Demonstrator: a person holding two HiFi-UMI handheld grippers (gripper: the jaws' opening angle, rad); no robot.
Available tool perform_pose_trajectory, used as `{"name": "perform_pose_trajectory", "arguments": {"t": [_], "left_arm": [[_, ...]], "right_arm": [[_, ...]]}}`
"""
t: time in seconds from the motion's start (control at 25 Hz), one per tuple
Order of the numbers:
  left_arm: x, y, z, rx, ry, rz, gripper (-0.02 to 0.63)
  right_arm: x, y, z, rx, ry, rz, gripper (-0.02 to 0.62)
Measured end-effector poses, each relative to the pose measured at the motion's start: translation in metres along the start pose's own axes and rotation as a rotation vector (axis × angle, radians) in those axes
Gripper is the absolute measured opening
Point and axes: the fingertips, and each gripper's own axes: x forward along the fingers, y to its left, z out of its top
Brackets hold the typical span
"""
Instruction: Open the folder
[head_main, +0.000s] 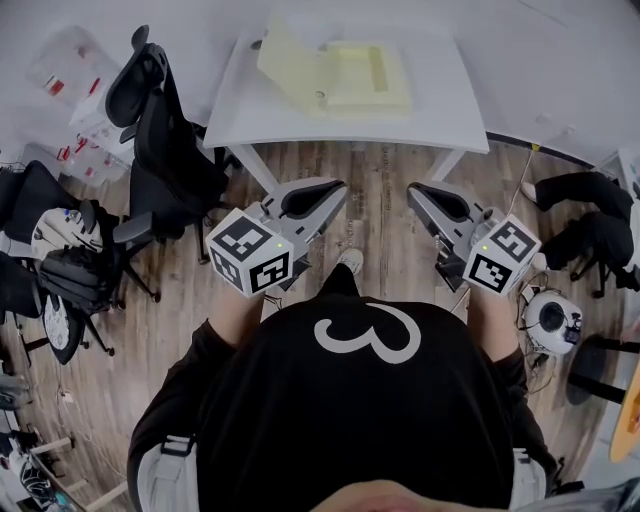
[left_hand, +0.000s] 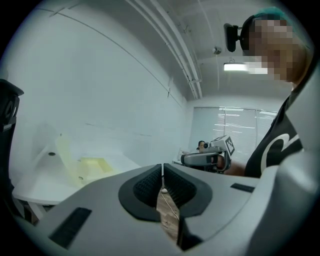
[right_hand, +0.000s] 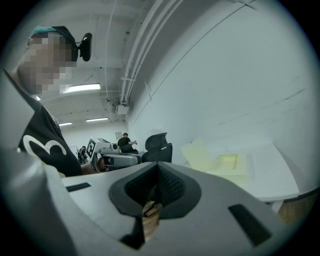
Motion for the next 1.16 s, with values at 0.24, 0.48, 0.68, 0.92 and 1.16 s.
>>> {"name": "perform_pose_trajectory", "arguments": {"t": [0.24,0.48,0.68,0.92,1.16], "left_arm": [[0.001,-0.009,-0.001,0.018,0.012,-0.020,0.017],[0.004,-0.016,0.004,0.022,0.022,-0.043,0.017],[0.005,-0.026,0.003,0.028,0.026,-0.051,0.017],[0.004,-0.025,0.012,0.032,0.021,-0.047,0.017],[0.000,-0.037,0.015,0.051,0.026,-0.044,0.017]], "right_arm": [[-0.003,0.010,0.004,0.026,-0.034,0.030,0.023],[-0.003,0.013,0.006,0.019,-0.023,0.039,0.023],[-0.009,0.019,0.005,0.009,-0.025,0.044,0.023],[-0.005,0.018,0.012,0.019,-0.039,0.048,0.023],[-0.013,0.026,0.019,0.007,-0.046,0.059,0.023]]}}
